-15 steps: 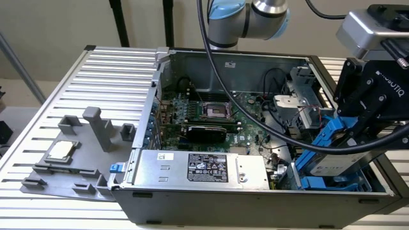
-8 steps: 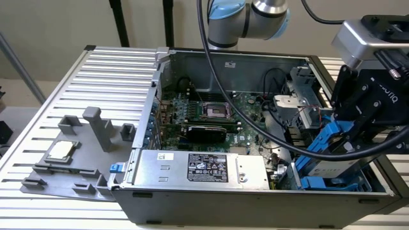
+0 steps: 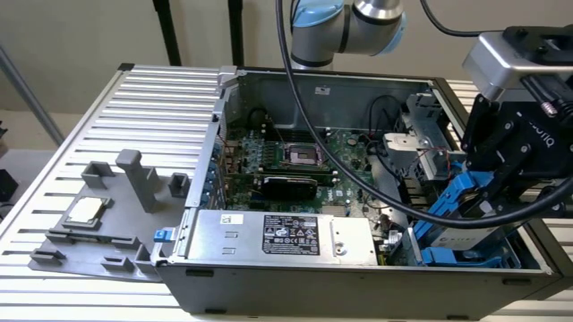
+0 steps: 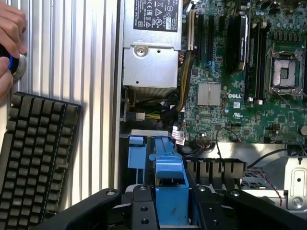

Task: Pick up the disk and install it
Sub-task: 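Insert the disk into the insertion slot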

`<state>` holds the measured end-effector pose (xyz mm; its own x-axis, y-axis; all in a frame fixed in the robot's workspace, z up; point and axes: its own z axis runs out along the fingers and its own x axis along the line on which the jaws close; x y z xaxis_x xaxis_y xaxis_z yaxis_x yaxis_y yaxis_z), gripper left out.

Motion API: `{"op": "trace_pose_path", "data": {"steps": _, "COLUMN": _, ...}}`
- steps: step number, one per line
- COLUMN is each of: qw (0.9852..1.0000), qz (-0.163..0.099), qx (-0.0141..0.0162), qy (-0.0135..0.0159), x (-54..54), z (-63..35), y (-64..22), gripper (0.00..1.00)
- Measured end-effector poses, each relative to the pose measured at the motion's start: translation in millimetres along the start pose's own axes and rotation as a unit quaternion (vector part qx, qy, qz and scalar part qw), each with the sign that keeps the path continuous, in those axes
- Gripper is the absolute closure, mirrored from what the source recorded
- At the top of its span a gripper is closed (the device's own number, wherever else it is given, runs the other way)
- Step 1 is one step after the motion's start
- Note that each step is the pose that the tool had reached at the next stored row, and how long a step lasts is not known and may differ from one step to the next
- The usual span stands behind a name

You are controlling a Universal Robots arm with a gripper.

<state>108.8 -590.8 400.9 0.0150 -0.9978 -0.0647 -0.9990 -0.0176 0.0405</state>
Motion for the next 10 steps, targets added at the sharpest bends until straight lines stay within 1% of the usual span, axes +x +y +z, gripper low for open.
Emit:
{"op": "trace_pose_path", "data": {"steps": 7, "qw": 1.0000, "qz": 0.000, "qx": 0.0000, "qy": 0.0000, "x": 0.0, "z": 0.6, "y": 0.0, "gripper": 0.66}}
{"op": "trace_pose_path", "data": {"steps": 8, "qw": 1.0000, "qz": 0.000, "qx": 0.0000, "qy": -0.0001, "x": 0.0, "z": 0.7, "y": 0.0, "gripper": 0.59}}
{"op": "trace_pose_path", "data": {"steps": 10, "qw": 1.0000, "qz": 0.000, "qx": 0.0000, "qy": -0.0001, "x": 0.1, "z": 0.9, "y": -0.1, "gripper": 0.59}}
